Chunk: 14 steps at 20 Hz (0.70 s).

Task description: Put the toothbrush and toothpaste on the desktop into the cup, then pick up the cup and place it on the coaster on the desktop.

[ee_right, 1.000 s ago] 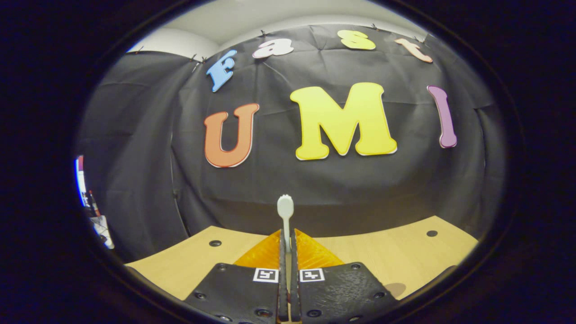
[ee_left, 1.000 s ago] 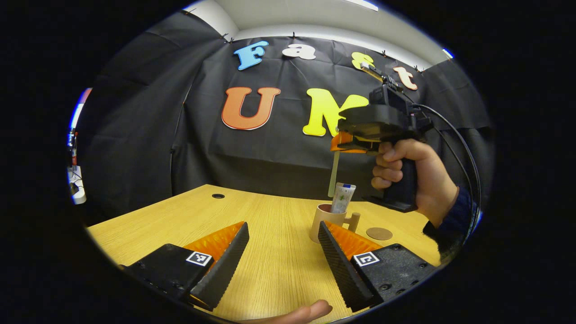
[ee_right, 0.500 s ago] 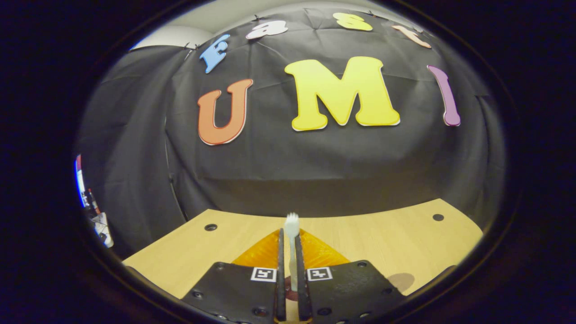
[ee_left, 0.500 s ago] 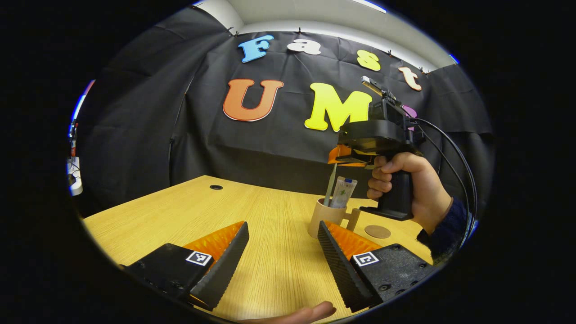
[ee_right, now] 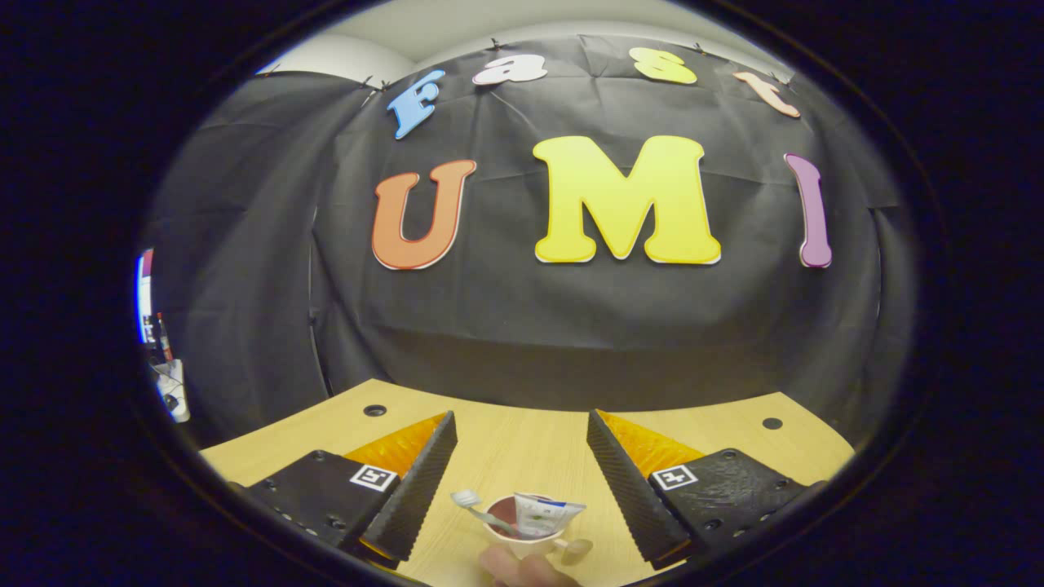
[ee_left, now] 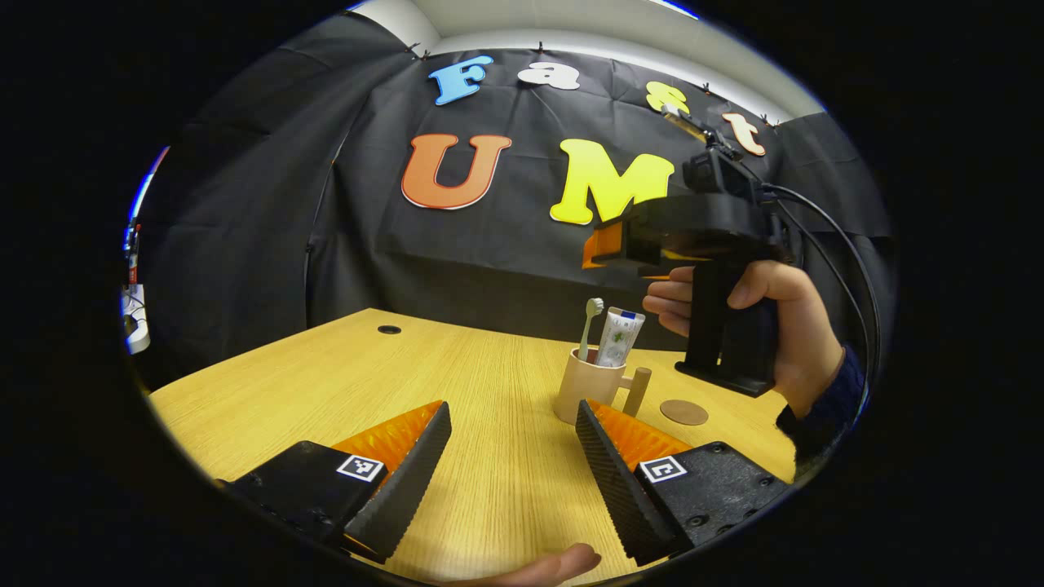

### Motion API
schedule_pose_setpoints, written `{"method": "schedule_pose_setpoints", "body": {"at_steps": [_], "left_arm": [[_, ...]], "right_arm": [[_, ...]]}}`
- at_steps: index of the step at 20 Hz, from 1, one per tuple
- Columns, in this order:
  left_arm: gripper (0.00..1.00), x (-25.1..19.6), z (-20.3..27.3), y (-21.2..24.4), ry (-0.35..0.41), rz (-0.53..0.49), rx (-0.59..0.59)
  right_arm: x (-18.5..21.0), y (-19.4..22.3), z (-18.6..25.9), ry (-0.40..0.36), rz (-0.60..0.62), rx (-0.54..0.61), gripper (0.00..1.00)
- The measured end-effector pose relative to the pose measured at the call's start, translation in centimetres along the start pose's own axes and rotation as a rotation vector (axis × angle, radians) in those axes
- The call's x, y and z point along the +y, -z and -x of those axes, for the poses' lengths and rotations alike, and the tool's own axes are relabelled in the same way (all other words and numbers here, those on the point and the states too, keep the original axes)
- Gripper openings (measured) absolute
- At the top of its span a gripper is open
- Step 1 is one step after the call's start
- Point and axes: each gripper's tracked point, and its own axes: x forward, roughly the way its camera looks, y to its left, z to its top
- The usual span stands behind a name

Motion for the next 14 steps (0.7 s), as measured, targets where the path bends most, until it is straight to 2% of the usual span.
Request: {"method": "schedule_pose_setpoints", "body": {"at_steps": [5,12,14], "left_arm": [[0.98,-1.1,-0.2,-0.5,-0.029,-0.026,0.017],[0.97,-5.0,-1.5,-1.0,-0.029,-0.044,0.055],[0.97,-6.0,-2.1,-1.5,-0.039,-0.047,0.062]], "right_arm": [[-2.4,-1.4,3.9,0.002,0.021,-0.051,0.97],[-8.9,-3.1,11.0,0.013,-0.003,-0.117,0.95],[-11.0,-4.2,13.8,0.007,-0.007,-0.167,0.95]]}}
